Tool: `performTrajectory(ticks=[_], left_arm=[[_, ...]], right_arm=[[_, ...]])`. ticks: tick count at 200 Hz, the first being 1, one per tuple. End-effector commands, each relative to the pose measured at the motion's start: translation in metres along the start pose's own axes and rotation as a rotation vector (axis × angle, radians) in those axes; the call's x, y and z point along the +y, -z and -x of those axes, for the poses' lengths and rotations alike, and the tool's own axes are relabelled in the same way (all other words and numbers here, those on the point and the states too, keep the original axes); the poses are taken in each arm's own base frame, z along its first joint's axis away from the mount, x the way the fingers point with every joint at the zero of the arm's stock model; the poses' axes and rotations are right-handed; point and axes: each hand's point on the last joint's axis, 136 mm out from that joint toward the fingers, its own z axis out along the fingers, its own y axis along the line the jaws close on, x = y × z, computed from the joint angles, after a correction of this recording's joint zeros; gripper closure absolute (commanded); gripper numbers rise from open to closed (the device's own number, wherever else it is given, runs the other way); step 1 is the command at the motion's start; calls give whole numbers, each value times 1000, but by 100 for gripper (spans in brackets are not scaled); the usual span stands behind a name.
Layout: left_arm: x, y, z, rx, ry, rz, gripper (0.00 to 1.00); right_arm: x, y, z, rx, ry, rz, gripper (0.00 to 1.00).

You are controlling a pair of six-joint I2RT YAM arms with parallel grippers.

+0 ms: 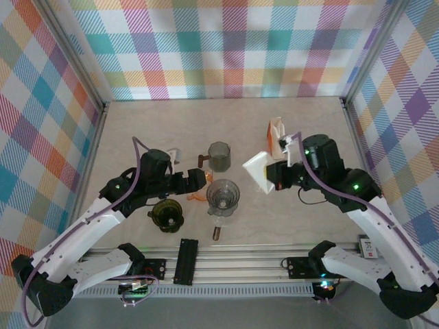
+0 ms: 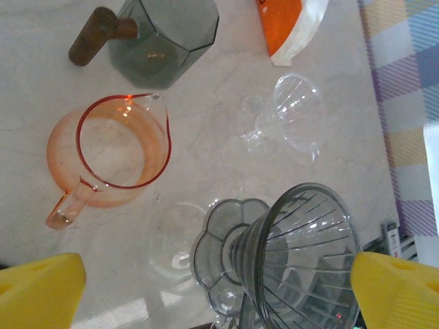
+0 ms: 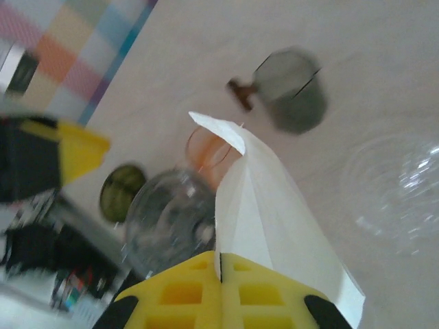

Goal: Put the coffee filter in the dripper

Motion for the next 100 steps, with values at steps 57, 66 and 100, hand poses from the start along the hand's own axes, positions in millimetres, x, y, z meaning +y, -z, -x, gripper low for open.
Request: performTrajectory(ticks=[57,66,100], left_arm=[[5,5,-14,69,-17,12,12],[4,6,-14,70,-20,7,13],[0,3,-18,94,-21,-20,14]], right_arm=[[30,-25,-42,335,102,-93,100],[33,-30,-40,349,118,-100,100],[41,-47,-38,409,166,-139,99]])
